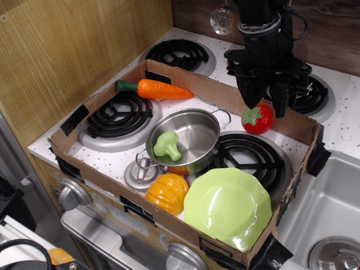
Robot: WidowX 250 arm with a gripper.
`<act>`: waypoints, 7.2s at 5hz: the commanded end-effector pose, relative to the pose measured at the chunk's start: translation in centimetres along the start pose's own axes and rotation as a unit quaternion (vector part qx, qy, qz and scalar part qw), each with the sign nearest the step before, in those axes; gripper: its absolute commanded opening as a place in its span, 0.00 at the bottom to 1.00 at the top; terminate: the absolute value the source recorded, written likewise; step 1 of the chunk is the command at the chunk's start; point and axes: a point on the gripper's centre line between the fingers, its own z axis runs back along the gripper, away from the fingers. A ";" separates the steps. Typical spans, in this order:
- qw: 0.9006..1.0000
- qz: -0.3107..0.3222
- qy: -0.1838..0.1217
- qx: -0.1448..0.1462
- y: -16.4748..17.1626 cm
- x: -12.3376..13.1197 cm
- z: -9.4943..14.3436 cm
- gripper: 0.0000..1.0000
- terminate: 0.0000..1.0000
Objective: Put carrot on plate
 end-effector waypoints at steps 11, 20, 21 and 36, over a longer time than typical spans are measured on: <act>0.926 -0.261 -0.016 0.272 15.9 -1.4 4.3 1.00 0.00; 0.920 -0.283 0.008 0.273 20.5 -1.7 -0.8 1.00 0.00; 0.920 -0.260 0.009 0.294 19.8 -1.8 -0.5 0.00 0.00; 0.974 0.175 -0.039 0.139 -1.5 -10.4 -0.6 0.00 0.00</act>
